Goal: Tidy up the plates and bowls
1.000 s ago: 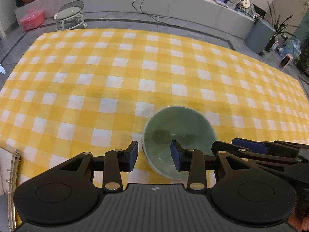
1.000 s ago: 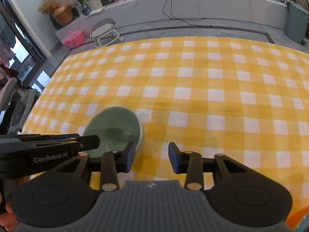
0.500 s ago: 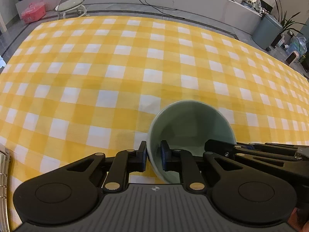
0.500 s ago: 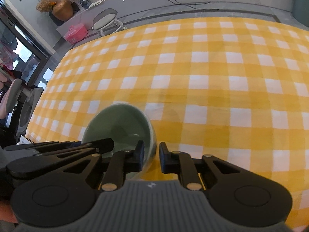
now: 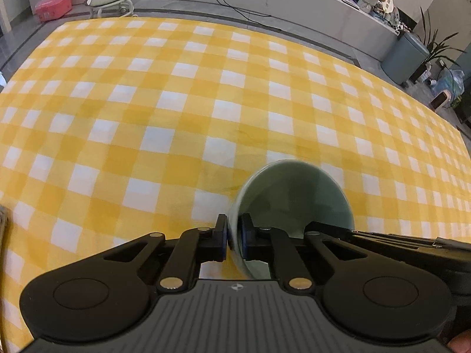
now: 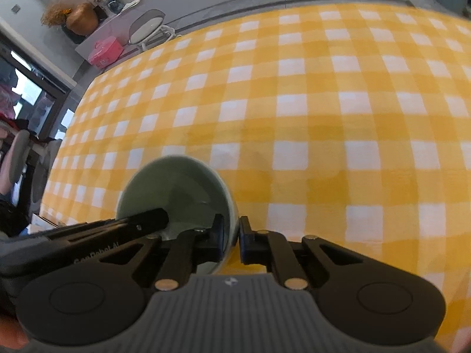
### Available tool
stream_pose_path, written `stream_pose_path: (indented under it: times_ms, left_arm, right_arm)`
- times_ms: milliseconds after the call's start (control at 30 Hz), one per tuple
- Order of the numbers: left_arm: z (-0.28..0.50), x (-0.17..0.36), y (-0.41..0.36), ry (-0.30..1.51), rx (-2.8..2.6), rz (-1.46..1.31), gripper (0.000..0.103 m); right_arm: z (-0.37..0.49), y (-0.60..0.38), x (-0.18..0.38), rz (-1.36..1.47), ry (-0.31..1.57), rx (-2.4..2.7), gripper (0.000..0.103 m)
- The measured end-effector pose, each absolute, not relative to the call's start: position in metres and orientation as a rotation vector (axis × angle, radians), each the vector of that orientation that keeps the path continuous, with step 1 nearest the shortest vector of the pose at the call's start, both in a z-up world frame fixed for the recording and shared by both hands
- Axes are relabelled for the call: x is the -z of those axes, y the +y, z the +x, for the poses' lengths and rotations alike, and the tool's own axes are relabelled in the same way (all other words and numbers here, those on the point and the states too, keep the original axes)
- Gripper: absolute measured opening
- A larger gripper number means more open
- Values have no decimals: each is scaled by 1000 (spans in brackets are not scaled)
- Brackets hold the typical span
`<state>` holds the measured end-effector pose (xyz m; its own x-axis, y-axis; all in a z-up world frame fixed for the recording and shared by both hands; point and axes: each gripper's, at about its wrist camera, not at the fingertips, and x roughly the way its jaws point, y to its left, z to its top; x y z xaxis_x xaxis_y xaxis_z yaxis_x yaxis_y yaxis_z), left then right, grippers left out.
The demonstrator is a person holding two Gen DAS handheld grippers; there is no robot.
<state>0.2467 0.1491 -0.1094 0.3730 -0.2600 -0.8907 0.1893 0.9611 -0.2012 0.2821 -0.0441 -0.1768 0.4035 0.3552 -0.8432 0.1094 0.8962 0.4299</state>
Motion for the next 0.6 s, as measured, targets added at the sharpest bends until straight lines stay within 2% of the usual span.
stream_pose_path:
  times_ms: [600]
  left_arm:
    - [174, 30, 96, 1088, 333, -38, 8]
  right_arm:
    - [202, -103, 103, 546, 1058, -145, 6]
